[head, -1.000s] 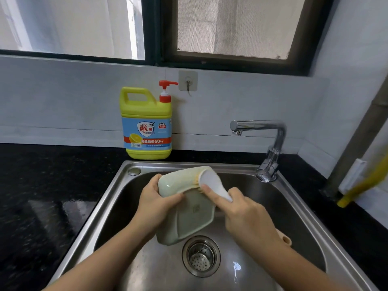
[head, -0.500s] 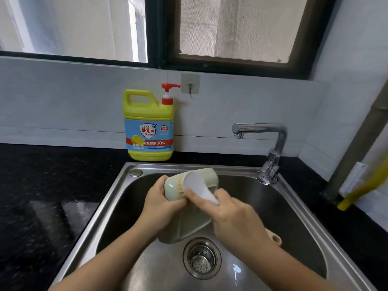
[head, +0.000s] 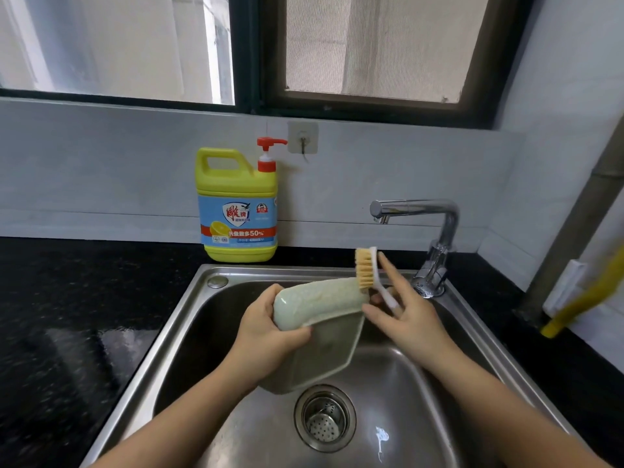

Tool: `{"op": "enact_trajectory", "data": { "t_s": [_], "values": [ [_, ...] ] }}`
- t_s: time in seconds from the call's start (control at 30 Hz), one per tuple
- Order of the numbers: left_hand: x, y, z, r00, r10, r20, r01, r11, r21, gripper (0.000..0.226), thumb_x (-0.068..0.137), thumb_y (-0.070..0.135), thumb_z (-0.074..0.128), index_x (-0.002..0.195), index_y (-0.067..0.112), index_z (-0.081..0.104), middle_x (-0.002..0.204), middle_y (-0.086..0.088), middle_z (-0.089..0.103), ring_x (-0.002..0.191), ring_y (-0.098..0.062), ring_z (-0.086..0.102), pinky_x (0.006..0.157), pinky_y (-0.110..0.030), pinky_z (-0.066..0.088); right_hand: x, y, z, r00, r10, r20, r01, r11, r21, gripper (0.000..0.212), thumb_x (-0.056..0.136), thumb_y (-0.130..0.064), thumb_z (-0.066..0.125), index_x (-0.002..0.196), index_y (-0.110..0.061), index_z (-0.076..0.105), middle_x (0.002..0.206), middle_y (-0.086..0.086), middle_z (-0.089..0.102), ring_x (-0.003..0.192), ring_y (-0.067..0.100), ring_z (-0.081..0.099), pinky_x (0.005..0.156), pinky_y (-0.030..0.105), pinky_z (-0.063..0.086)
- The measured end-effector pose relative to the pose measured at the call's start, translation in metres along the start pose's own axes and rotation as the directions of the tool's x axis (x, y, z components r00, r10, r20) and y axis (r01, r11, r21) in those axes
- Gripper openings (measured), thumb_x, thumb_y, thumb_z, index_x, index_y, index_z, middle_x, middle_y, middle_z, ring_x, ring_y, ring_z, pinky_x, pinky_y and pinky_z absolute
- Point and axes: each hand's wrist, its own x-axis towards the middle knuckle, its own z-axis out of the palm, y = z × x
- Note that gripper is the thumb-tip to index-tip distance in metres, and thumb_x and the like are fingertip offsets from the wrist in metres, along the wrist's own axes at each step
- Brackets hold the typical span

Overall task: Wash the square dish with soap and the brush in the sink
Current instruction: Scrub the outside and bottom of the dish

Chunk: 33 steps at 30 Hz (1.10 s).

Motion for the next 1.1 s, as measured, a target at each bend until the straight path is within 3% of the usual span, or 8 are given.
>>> {"op": "enact_trajectory", "data": {
  "t_s": [0.13,0.27,0.37,0.5,0.57,0.8,0.93,1.1],
  "values": [
    [-0.002,0.003,0.002,0.999,-0.050,-0.013,0.048,0.989,-0.139,0.044,0.054,0.016,0.076,0.093,0.019,0.059,0.089,0.002,0.068,0.080,-0.007,0.067,0.066,-0.027,0.058,-0.001,0.012,0.004,0.996,0.071,0.044,-0.080,0.961,0.266,0.073,0.070,-0.011,0.079,0.127,-0.037,0.042,0.119,-0.019,0.055,0.111,0.000,0.053,0.079,0.011,0.048],
    [-0.002,0.002,0.002,0.996,-0.081,-0.022,0.072,0.963,-0.261,0.059,0.044,0.027,0.078,0.100,0.019,0.060,0.092,0.004,0.070,0.085,-0.012,0.068,0.069,-0.030,0.059,0.001,0.018,0.006,0.968,0.201,0.151,-0.247,0.873,0.420,0.065,0.061,-0.012,0.085,0.111,-0.032,0.048,0.111,0.008,0.064,0.094,0.027,0.067,0.069,0.033,0.056],
    [-0.001,0.001,0.003,0.994,-0.106,-0.035,0.090,0.948,-0.306,0.062,0.043,0.028,0.079,0.101,0.021,0.060,0.097,0.001,0.069,0.089,-0.016,0.068,0.071,-0.034,0.059,0.002,0.020,0.002,0.937,0.246,0.248,-0.331,0.853,0.403,0.078,0.047,-0.030,0.090,0.115,-0.021,0.053,0.107,0.014,0.068,0.078,0.036,0.068,0.054,0.032,0.041],
    [0.001,-0.003,0.000,0.997,-0.078,0.007,0.078,0.982,-0.171,0.057,0.046,0.033,0.081,0.095,0.019,0.057,0.095,-0.001,0.068,0.088,-0.018,0.068,0.070,-0.033,0.059,0.000,0.018,-0.003,0.941,0.235,0.243,-0.323,0.838,0.440,0.061,0.064,-0.001,0.079,0.116,-0.010,0.049,0.101,0.021,0.067,0.047,0.011,0.060,0.036,0.018,0.035],
    [0.002,-0.006,-0.003,0.998,-0.056,0.013,0.057,0.998,-0.016,0.051,0.048,0.034,0.081,0.086,0.017,0.053,0.087,-0.001,0.063,0.077,-0.008,0.063,0.062,-0.024,0.055,-0.002,0.014,-0.004,0.949,0.221,0.226,-0.304,0.834,0.461,0.053,0.069,0.014,0.070,0.115,-0.006,0.050,0.103,0.019,0.065,0.056,0.013,0.067,0.045,0.018,0.049],
    [0.002,-0.019,0.001,0.989,0.004,0.149,-0.068,0.900,0.430,0.040,0.062,0.026,0.082,0.078,0.028,0.045,0.077,0.008,0.057,0.072,-0.009,0.056,0.059,-0.027,0.048,0.004,-0.007,-0.013,0.978,0.027,0.208,-0.029,1.000,0.008,0.051,0.060,-0.007,0.085,0.103,-0.025,0.065,0.102,-0.003,0.070,0.092,0.008,0.067,0.082,0.028,0.054],
    [0.000,-0.017,0.006,0.984,0.023,0.175,-0.092,0.913,0.396,0.038,0.063,0.026,0.081,0.087,0.025,0.051,0.083,0.007,0.062,0.077,-0.009,0.061,0.064,-0.030,0.054,0.011,-0.024,-0.006,0.951,-0.045,0.307,0.137,0.948,-0.286,0.055,0.054,-0.038,0.078,0.107,-0.035,0.063,0.104,-0.008,0.064,0.095,0.009,0.060,0.084,0.036,0.051],
    [-0.002,-0.009,0.009,0.983,0.061,0.171,-0.101,0.967,0.235,0.050,0.061,0.026,0.081,0.104,0.033,0.056,0.099,0.010,0.068,0.092,0.001,0.064,0.076,-0.022,0.056,0.012,-0.041,0.011,0.895,-0.091,0.437,0.331,0.792,-0.513,0.044,0.069,-0.044,0.070,0.109,-0.033,0.056,0.103,-0.009,0.058,0.094,0.012,0.055,0.082,0.035,0.048]
  ]
}}
